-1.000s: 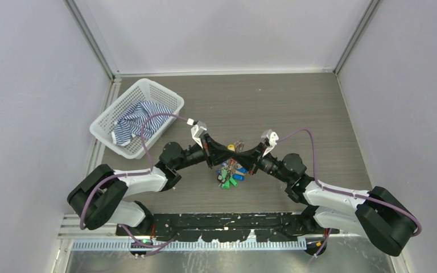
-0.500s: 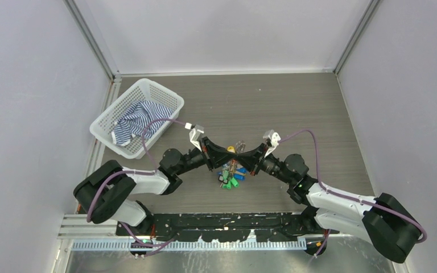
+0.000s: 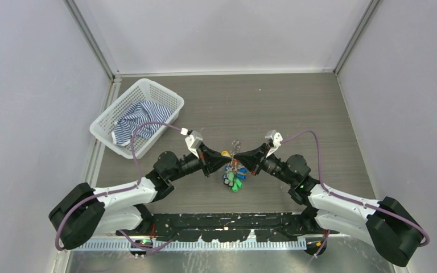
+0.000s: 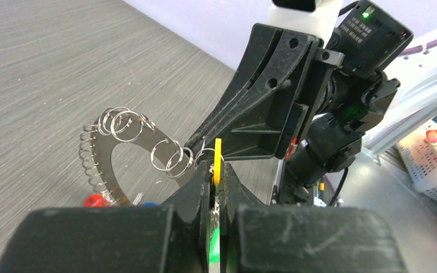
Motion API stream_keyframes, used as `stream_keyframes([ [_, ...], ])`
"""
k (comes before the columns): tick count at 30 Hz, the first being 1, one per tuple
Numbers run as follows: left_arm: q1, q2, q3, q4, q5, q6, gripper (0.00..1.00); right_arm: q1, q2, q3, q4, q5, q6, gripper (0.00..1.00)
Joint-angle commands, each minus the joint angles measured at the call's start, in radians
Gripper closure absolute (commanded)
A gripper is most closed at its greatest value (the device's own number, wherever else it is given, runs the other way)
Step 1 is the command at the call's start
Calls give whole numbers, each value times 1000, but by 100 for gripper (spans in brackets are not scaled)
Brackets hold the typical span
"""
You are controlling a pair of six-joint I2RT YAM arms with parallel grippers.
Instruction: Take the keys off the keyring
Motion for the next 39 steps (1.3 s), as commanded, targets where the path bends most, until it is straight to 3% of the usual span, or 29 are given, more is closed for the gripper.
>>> stream_keyframes([
  [1,-25,-35,18,-227,70,107,100,-49,-36,42,157,170,-33,99],
  [10,-25,-53,58,-301,0,161,100,-47,-50,46,136,90,-58,99],
  [15,-25,-114,119,-424,-76,220,100,-16,-57,92,9,67,-121,99],
  [23,-30,-112,259,-601,-14,280,100,20,-44,190,-172,89,-144,99],
  [30,-49,-90,305,-643,-60,302,100,22,-51,186,-173,67,-139,99],
  [31,-49,-93,314,-657,-82,300,100,22,-54,174,-155,70,-132,94],
  [33,-49,-103,330,-683,-125,289,100,22,-56,124,-85,97,-115,70],
  [34,-49,-108,332,-685,-144,274,100,23,-53,100,-50,112,-112,64],
  [39,-49,-121,312,-643,-188,199,100,22,-38,24,61,126,-108,55],
])
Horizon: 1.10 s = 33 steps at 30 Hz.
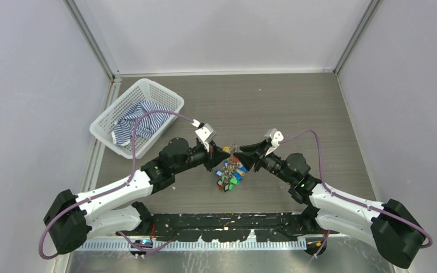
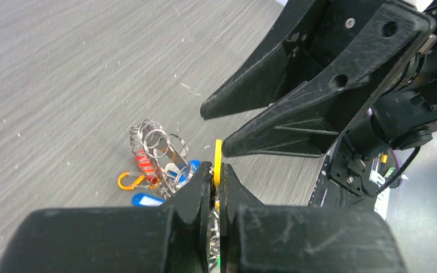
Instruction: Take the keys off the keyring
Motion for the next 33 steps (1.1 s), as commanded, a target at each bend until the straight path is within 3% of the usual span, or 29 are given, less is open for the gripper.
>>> stream_keyframes([
  [1,-6,-30,20,48,-47,-72,100,-5,-6,-50,199,43,11,55],
  [6,-5,-52,-1,76,-59,-104,100,-5,-18,-114,271,39,50,53],
  [11,8,-51,-16,109,-62,-162,100,-4,-25,-110,230,-20,44,63],
  [20,47,-37,-36,187,-32,-245,100,113,49,-118,301,15,-94,58],
  [24,90,-25,-48,230,55,-287,100,198,101,-119,340,106,-207,56],
  [33,173,6,-72,353,264,-388,100,209,216,-128,508,200,-312,53],
])
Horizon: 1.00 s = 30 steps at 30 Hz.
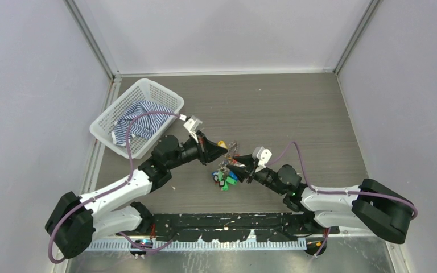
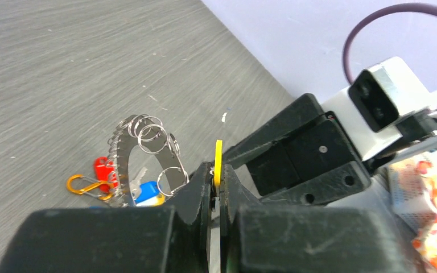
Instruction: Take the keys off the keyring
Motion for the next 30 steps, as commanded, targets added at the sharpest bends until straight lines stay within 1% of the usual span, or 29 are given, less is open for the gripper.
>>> stream_keyframes([
  [1,49,9,1,211,169,-90,100,5,30,9,166,70,-92,54],
  [5,77,33,-9,278,225,-135,100,5,34,19,168,56,-112,55],
  [8,87,43,-6,294,249,-142,100,6,16,22,155,51,-113,58],
  [10,92,52,-5,305,263,-147,100,7,-3,35,109,51,-128,60],
  [12,97,59,-5,323,269,-158,100,11,-18,52,49,16,-140,62],
  [15,99,68,-4,330,275,-167,100,16,-5,47,94,34,-157,64],
  [18,99,76,-6,336,280,-175,100,17,4,56,103,34,-161,65],
  [23,99,80,-4,341,277,-178,100,28,9,66,91,34,-165,71],
  [26,98,80,-6,344,278,-181,100,30,10,70,80,34,-167,78],
  [30,98,79,-9,343,280,-184,100,36,12,72,71,34,-171,83],
])
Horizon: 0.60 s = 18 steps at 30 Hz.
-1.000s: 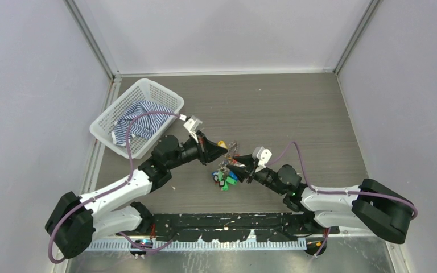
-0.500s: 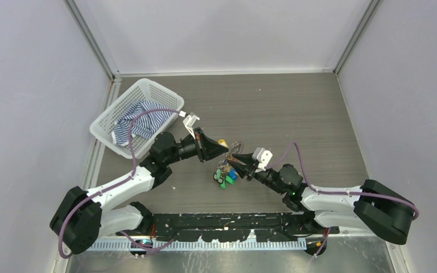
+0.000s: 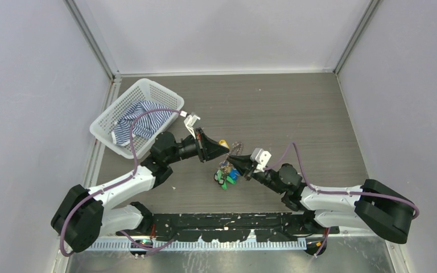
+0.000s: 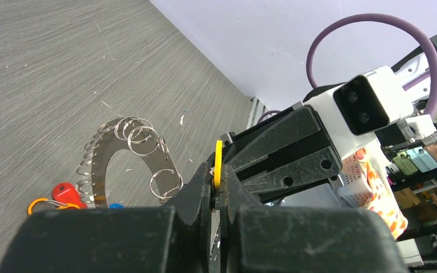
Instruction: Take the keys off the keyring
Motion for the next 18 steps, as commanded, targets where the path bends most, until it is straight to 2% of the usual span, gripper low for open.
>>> stream_keyframes([
  [1,5,-13,9,122,20,-22,100,9,8,35,28,2,-20,88],
  [3,5,-15,8,122,17,-21,100,10,3,38,19,2,-20,98],
  [10,6,0,3,119,8,1,100,13,-56,55,-65,3,-16,99],
  [15,6,-2,-24,166,19,38,100,13,-113,77,-125,43,49,99],
  [18,4,-6,-37,181,28,57,100,11,-165,128,-271,46,82,99],
])
